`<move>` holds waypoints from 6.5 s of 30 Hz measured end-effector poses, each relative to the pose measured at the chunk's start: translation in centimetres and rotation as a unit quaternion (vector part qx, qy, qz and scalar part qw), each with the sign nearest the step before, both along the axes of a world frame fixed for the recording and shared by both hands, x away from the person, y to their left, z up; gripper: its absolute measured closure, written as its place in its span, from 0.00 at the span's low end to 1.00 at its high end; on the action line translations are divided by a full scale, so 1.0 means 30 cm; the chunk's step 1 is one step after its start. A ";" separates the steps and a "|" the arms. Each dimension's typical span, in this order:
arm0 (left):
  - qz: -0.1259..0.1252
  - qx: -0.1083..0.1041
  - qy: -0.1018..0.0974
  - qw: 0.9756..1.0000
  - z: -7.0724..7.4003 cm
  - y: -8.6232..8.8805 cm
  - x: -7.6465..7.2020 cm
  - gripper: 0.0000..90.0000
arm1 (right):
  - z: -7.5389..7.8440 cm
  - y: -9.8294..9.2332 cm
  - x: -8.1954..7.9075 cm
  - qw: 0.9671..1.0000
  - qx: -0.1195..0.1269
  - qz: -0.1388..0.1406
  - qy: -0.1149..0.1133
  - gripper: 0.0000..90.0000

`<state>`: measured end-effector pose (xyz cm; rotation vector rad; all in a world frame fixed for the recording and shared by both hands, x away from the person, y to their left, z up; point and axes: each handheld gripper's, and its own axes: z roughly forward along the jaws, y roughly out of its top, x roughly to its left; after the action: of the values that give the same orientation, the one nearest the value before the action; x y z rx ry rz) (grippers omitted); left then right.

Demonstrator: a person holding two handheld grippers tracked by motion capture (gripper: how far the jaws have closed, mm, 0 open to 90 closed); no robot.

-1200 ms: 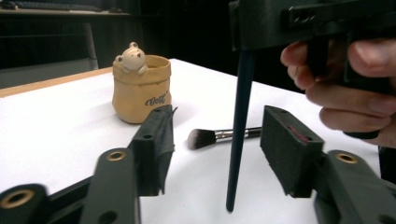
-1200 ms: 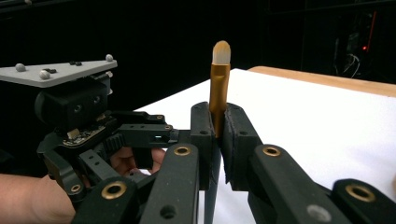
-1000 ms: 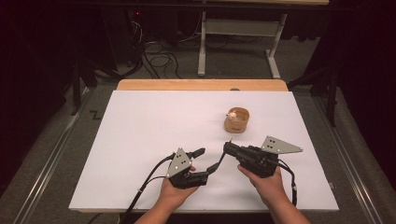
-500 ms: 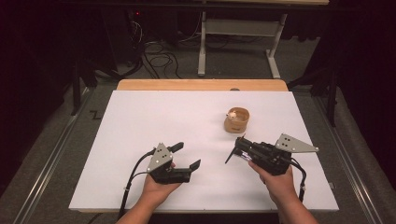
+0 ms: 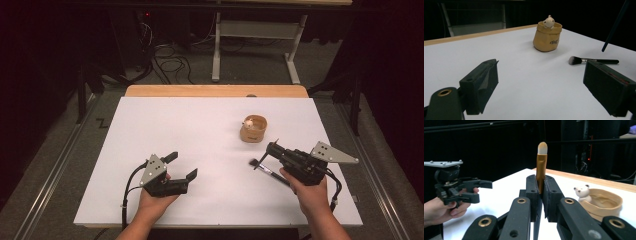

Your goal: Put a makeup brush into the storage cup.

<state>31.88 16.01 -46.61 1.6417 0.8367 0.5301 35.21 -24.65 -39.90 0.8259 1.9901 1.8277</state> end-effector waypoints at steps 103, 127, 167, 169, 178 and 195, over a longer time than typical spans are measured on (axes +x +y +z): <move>0.013 0.028 0.000 1.000 -0.001 0.034 0.001 0.00 | 0.085 0.077 0.431 0.987 -0.038 -0.153 -0.021 0.94; 0.013 0.025 -0.004 1.000 0.003 0.038 -0.004 0.00 | 0.011 0.087 0.474 0.985 -0.060 -0.162 0.015 0.94; 0.011 0.028 -0.005 1.000 0.003 0.037 -0.005 0.00 | -0.046 0.087 0.492 0.985 -0.069 -0.152 0.050 0.68; 0.010 0.028 -0.005 1.000 0.003 0.037 -0.005 0.00 | -0.044 0.085 0.491 0.983 -0.073 -0.160 0.047 0.51; 0.009 0.031 -0.004 0.999 0.003 0.033 -0.005 0.00 | -0.023 0.055 0.476 0.979 -0.076 -0.184 0.049 0.00; 0.012 0.034 -0.006 0.999 0.005 0.032 -0.005 0.00 | -0.026 0.027 0.405 0.981 -0.095 -0.163 0.043 0.00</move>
<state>31.72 16.95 -46.46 1.6901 0.8387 0.5892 47.36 -23.84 -40.69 1.1115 1.9071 1.4178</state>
